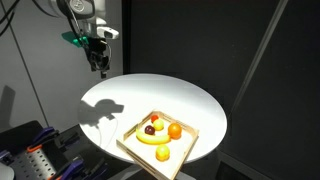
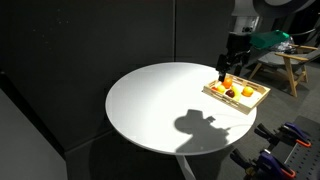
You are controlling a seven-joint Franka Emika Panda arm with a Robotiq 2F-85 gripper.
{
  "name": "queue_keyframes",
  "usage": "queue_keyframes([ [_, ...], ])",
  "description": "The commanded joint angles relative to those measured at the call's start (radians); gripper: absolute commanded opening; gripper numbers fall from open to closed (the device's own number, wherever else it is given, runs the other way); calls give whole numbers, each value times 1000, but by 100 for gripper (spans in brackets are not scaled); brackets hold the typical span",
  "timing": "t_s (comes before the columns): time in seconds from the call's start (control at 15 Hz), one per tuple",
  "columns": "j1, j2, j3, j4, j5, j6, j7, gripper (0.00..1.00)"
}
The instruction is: Put the apple in the box
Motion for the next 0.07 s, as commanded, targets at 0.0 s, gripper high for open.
queue_keyframes([
  [0.0,-6,0,5,1,2,-2,-2,100],
])
